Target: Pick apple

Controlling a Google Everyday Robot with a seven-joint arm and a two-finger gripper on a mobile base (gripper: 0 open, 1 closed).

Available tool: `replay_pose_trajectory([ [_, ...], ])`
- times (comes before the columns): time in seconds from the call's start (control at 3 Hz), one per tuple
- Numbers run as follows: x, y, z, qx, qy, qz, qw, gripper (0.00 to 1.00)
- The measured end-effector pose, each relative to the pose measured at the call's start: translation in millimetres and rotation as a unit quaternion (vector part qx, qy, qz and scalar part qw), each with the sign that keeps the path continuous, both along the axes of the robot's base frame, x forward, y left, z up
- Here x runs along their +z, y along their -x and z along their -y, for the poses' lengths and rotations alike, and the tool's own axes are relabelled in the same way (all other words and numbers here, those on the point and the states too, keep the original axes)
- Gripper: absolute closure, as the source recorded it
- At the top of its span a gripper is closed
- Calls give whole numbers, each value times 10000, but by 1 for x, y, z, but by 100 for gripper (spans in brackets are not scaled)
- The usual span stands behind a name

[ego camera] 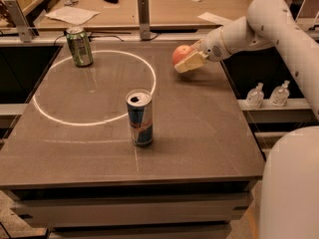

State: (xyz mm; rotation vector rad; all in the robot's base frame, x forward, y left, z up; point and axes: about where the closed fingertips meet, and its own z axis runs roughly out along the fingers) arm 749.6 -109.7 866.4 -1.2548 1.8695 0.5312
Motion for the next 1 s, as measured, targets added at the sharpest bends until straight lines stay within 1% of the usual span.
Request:
replay_pose_trajectory([
  [0.33,39,14,-2,129,-377,240,9989,100],
  [0.67,76,28,-6,357,-781,451,9953,100],
  [1.0,81,30,-8,390,-847,469,9945,100],
])
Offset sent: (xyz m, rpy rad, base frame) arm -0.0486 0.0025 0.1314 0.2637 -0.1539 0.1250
